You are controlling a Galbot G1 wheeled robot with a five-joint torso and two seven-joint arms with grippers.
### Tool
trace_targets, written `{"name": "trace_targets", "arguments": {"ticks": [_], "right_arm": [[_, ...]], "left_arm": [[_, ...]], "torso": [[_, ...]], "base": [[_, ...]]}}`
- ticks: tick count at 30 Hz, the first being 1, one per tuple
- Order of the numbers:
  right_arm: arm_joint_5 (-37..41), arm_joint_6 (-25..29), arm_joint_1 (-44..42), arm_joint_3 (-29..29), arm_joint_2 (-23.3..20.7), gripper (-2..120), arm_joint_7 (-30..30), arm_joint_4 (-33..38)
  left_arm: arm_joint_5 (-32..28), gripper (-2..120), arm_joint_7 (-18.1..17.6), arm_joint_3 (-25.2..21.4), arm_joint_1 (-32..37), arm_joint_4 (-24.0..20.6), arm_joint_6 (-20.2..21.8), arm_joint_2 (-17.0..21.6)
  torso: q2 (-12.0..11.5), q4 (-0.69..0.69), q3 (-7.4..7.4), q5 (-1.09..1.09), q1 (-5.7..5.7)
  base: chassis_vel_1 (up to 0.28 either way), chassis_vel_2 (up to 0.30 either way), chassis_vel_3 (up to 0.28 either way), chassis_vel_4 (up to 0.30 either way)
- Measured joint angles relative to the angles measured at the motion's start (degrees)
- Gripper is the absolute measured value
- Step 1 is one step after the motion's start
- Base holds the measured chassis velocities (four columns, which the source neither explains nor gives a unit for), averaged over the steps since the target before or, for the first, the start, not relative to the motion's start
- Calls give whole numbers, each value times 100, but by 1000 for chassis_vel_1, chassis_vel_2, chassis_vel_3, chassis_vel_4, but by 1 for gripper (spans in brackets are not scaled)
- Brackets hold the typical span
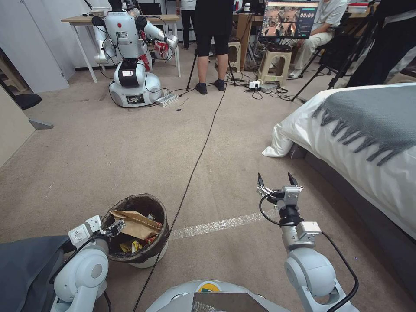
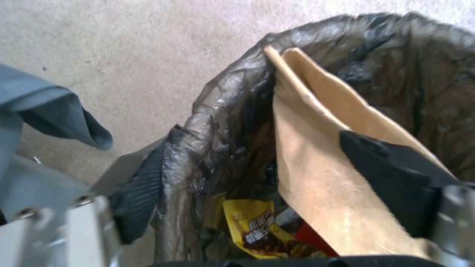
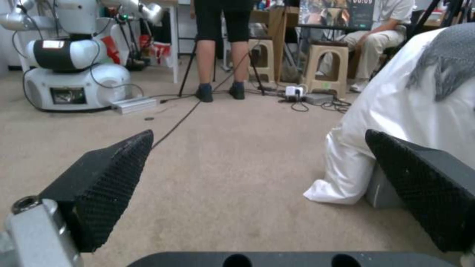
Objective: Pick up the trash bin, then pick up the garbage from the floor and place it into the trash bin.
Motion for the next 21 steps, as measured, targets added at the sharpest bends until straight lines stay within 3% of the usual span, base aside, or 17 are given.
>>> {"name": "trace_targets", "arguments": {"ticks": [2,4,19,21], "right_arm": [[0,-1,0,-1,-1,100,0,2],[1,-6,-3,-6,-6,100,3,15],[70,-153,14,-45,-49,100,96,112],[117,-231,61,-57,-59,100,130,117]], "left_arm": [[-1,90,-3,-5,0,-14,0,4],[-33,99,-28,-50,2,-111,-2,22],[90,100,-89,-235,8,-492,-6,139],[256,100,107,-316,41,-577,-8,166]], "torso": [[0,0,0,0,0],[0,1,0,0,0],[0,0,0,0,0],[0,0,0,0,0]], "base": [[0,0,0,0],[0,0,0,0],[0,0,0,0],[0,0,0,0]]}}
